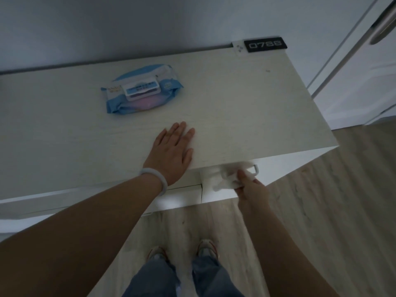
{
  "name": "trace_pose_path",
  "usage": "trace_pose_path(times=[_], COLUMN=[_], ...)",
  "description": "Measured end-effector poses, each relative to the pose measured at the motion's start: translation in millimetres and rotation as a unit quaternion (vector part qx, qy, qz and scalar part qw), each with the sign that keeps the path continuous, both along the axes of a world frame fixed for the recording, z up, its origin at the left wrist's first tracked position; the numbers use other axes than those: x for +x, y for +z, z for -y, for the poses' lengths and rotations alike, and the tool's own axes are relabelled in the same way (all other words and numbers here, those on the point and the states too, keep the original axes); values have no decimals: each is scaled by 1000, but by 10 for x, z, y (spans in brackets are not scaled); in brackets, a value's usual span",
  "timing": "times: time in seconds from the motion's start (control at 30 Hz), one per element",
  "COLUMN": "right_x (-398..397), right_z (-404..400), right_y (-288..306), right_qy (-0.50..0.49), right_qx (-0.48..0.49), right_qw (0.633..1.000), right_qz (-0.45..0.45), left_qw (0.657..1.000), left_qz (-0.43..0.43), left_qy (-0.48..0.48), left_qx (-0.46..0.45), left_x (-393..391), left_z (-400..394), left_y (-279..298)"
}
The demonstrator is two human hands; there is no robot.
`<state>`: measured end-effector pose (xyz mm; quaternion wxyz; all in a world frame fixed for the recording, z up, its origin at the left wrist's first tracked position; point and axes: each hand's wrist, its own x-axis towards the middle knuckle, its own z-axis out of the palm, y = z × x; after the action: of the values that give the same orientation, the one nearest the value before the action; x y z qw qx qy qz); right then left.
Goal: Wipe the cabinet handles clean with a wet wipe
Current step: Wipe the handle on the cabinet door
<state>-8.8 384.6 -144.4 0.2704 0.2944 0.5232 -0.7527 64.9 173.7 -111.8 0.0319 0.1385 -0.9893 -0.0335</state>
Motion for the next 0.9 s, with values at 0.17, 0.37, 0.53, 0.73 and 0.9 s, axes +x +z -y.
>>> trace_pose_path(times=[0.17,0.37,0.53,0.73,0.9], right_x=[211,545,990,1759,2396], right_z=[210,274,557,1108,1341], right_y=[10,40,127,221,179], right_qy=[7,-31,-60,-43,-22], right_qx=[21,-11,-42,-86,-117], right_qw=[1000,999,995,991,990], right_qz=[6,-8,-62,-98,-79], left_qw=[1000,996,978,963,953], left_qz=[4,14,-3,-33,-65], left_qy=[-2,-43,-179,-260,-275], left_qx=[16,79,110,58,109], left_x=[-1,36,597,1778,2543], left_z=[-6,112,473,1112,1483], left_y=[23,27,-37,-171,-312])
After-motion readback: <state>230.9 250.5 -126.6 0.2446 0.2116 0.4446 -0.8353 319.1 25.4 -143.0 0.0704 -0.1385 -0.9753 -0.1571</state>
